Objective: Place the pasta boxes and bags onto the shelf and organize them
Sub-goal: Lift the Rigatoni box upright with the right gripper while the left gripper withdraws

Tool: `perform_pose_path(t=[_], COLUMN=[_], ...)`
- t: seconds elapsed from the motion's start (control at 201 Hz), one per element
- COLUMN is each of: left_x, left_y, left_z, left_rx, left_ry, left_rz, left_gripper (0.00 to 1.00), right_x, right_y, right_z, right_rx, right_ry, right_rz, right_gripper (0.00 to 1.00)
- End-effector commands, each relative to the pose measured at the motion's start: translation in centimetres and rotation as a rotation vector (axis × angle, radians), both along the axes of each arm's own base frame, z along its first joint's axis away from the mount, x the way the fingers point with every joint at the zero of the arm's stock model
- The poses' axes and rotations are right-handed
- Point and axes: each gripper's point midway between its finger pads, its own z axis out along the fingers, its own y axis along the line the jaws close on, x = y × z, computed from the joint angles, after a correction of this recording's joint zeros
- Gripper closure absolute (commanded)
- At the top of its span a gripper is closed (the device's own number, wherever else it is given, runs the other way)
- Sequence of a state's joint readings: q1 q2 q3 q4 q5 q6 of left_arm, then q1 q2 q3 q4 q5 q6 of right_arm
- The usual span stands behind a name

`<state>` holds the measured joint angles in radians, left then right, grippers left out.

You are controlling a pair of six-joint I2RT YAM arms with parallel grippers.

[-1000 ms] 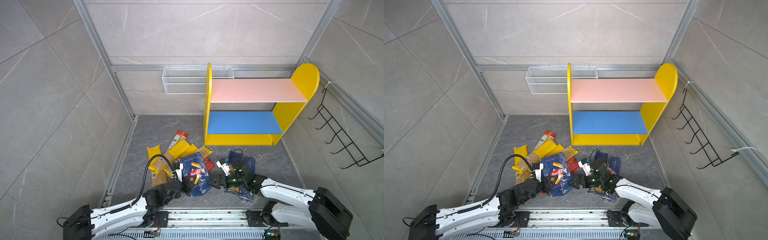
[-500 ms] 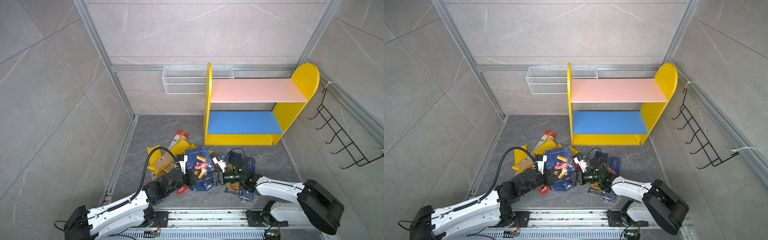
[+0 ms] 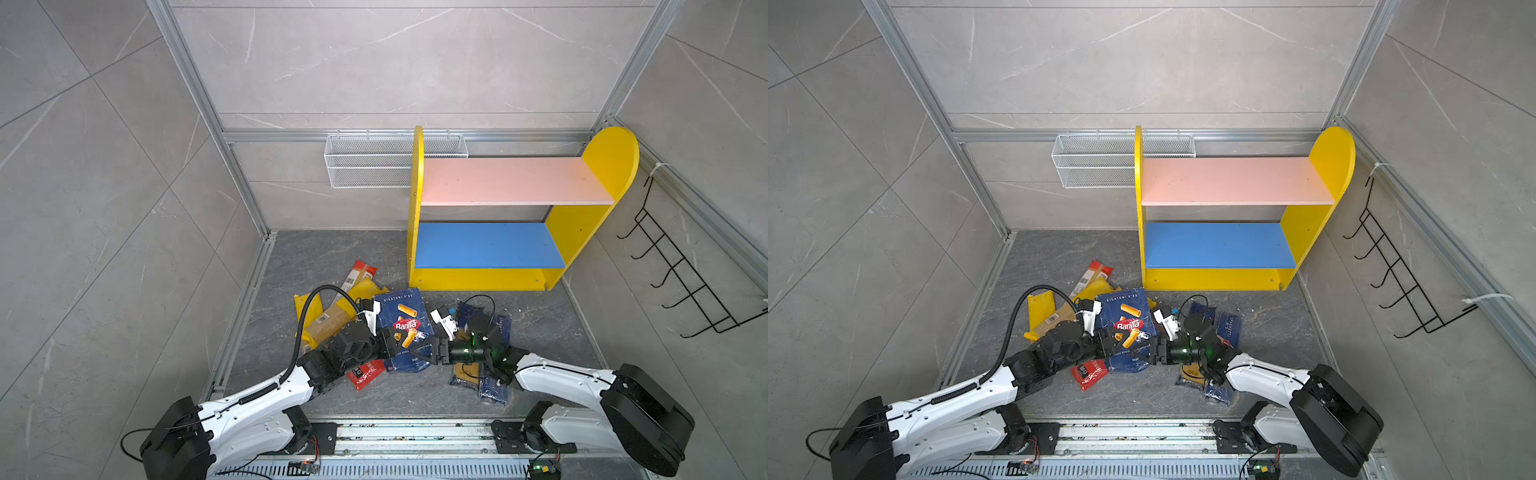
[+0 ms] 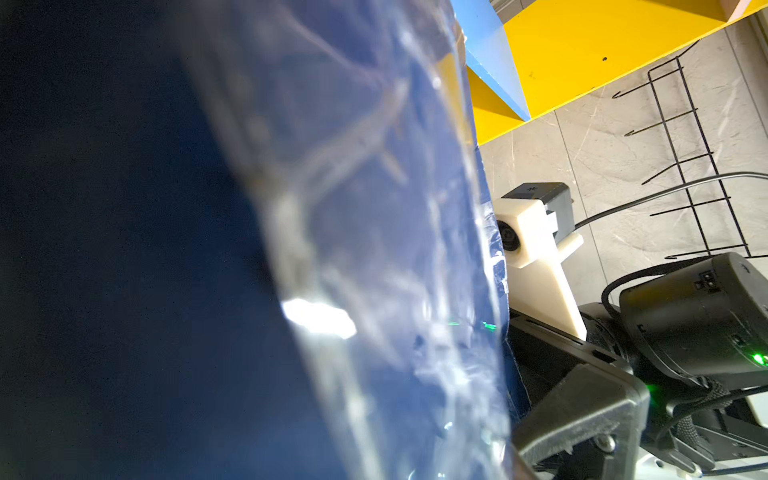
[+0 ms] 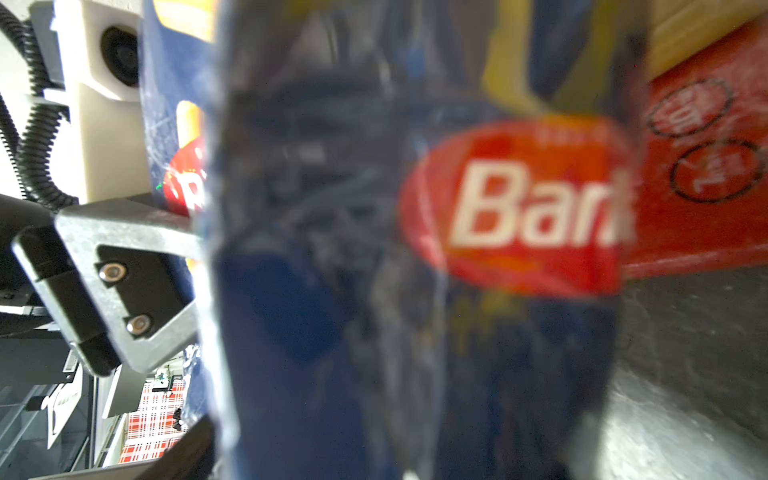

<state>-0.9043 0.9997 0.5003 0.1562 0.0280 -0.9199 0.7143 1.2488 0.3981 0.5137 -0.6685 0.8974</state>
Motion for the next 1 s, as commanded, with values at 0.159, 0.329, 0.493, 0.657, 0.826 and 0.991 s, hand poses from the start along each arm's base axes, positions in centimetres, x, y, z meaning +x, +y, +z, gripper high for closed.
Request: perform_pose_path(t=[0.159,0.329,0.493,0.657,0.826,0.991], left_x=[0.8,1.0,1.5,1.9,2.0,1.8], left_y=[-1.2,-0.5,0.4,2.1,3.6,5.8], left_z=[8.3,8.4,9.0,9.9,10.3,12.0], left_rx=[-0.213,-0.205,-0.199,-0.152,-0.109,-0.066], left_ry=[-0.156,-0.159,-0.166,-0.188,-0.197,-0.245], left_rz=[-0.018,-0.003,0.014,0.047,0.074,0.119], left_gripper=[0.38,0.17,0.12,0.06,0.00,0.00], right_x=[-1.1,-1.0,-1.1,-1.0,-0.7,-0.6], right_y=[1.8,1.7,1.4,1.1,0.8,0.7], right_z=[7.7,9.2,9.9,10.2,10.6,10.7], right_rx=[0.163,0.184,0.194,0.189,0.181,0.165], right_ry=[-0.164,-0.173,-0.173,-0.169,-0.168,-0.151], right_rz=[0.110,0.097,0.079,0.052,0.029,0.018], right_gripper=[0.46,0.55,0.61,0.67,0.69,0.71])
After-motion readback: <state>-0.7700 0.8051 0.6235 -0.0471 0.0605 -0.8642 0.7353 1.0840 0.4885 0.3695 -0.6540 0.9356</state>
